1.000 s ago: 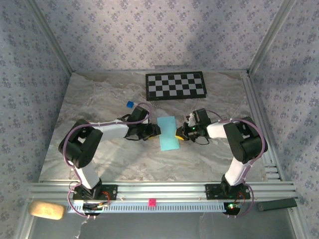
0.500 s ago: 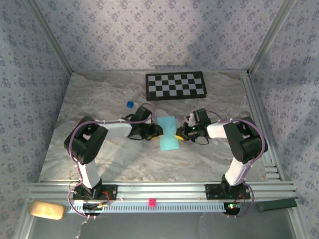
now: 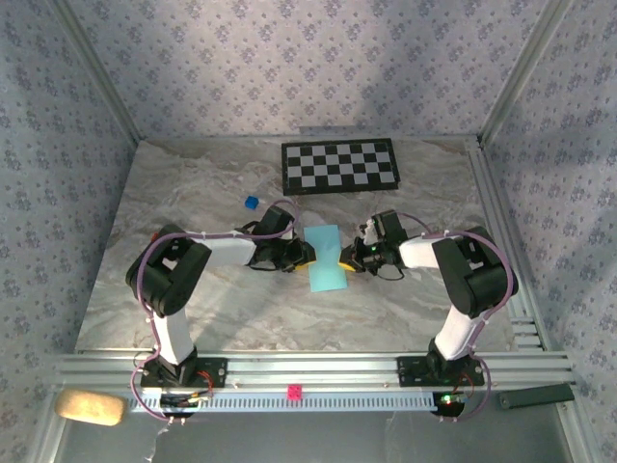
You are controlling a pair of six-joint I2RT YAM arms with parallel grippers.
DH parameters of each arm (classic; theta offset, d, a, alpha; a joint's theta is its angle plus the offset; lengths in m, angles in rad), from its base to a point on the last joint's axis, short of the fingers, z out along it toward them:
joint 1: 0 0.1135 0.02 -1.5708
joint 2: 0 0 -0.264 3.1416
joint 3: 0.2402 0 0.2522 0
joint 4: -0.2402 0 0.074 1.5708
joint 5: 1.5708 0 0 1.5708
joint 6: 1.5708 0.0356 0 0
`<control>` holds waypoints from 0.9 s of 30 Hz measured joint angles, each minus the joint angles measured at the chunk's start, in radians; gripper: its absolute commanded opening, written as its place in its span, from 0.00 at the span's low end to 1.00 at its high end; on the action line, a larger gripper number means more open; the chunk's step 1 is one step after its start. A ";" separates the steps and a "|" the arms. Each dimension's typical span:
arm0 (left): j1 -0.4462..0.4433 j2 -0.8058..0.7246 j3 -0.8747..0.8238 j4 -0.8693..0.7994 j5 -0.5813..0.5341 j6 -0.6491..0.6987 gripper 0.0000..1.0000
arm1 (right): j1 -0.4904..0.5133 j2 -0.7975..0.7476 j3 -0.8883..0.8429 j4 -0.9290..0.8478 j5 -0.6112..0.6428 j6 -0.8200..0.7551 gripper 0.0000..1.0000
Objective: Fold a paper plane with a square sheet of paper (pick it up from the middle)
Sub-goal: Third fold the triangle at the center of the table.
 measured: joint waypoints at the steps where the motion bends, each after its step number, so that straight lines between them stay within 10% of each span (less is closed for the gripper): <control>1: 0.000 0.001 0.000 0.005 0.000 0.000 0.28 | 0.000 0.000 0.000 -0.002 0.001 0.000 0.10; 27: 0.000 -0.017 -0.079 0.147 -0.024 -0.075 0.27 | 0.005 -0.002 0.010 -0.021 0.013 -0.003 0.11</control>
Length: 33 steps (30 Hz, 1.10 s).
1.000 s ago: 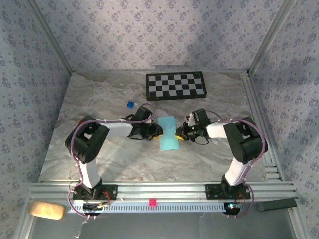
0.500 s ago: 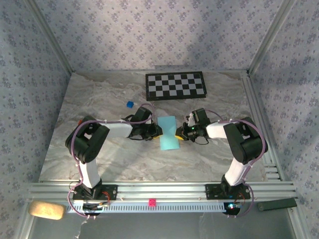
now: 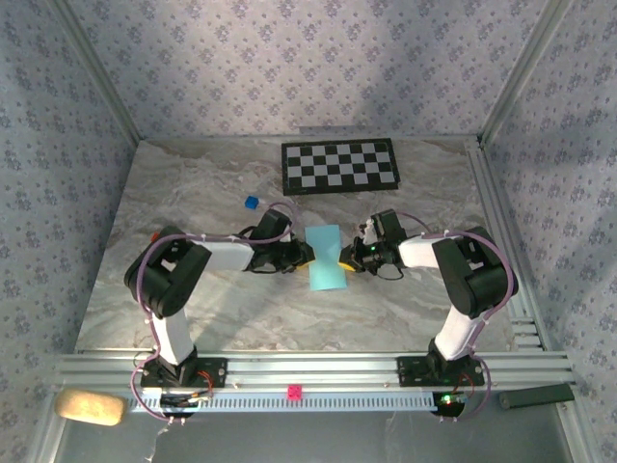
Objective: Fold a paper plane with a square sheet of paper (pick it up from the middle)
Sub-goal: Third fold the triangle at the center of the table.
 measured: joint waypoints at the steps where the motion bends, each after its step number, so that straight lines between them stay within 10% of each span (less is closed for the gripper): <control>1: 0.000 -0.004 -0.009 0.014 -0.002 -0.009 0.27 | 0.000 0.000 0.001 -0.003 0.001 0.000 0.11; 33: 0.005 -0.030 -0.079 0.167 0.013 -0.055 0.34 | 0.005 -0.008 0.004 -0.014 0.023 -0.001 0.12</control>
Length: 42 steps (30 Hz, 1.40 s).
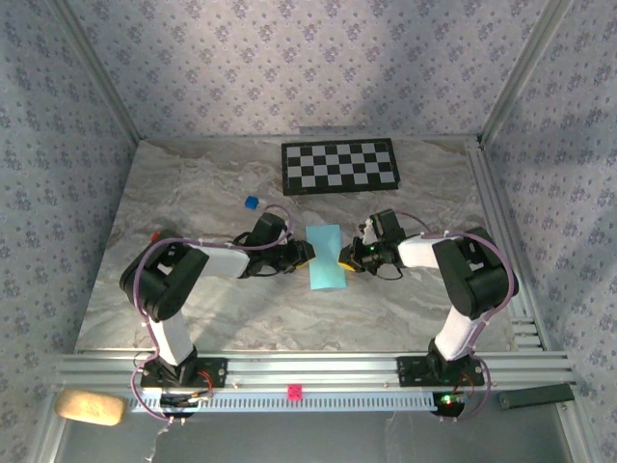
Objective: Fold a paper plane with a square sheet of paper (pick it up from the middle)
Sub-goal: Third fold the triangle at the center of the table.
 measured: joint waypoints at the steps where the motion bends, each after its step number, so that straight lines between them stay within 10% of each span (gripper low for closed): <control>1: 0.003 0.000 0.000 0.002 0.005 0.003 0.34 | 0.000 0.000 0.000 0.000 0.000 0.000 0.12; 42: 0.019 0.104 0.098 0.136 0.168 0.020 0.45 | 0.001 0.000 0.000 0.001 0.000 0.000 0.13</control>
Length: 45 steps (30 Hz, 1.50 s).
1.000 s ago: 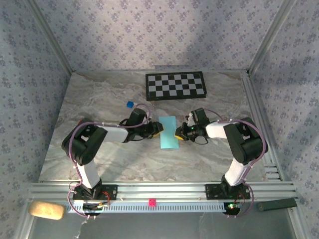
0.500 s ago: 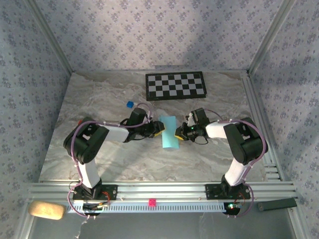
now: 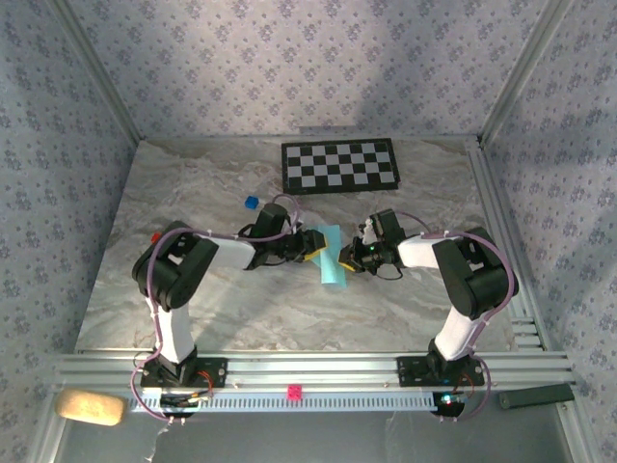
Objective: Fold a paper plane with a square sheet of paper (pick it up from the middle)
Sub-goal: Third fold the triangle at the center of the table.
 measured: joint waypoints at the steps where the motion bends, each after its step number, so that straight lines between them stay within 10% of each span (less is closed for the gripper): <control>1: 0.000 0.003 0.005 -0.001 0.000 0.008 0.45 | 0.000 0.000 0.000 0.000 0.000 0.000 0.13; 34: 0.018 0.003 0.074 -0.355 -0.114 0.141 0.08 | 0.002 -0.049 -0.029 -0.014 0.010 0.001 0.20; 41: 0.018 -0.024 0.079 -0.394 -0.112 0.140 0.07 | 0.002 -0.127 -0.047 -0.034 0.027 -0.011 0.28; 45: 0.018 -0.044 0.084 -0.415 -0.104 0.132 0.05 | 0.005 -0.198 -0.049 -0.052 0.040 -0.050 0.50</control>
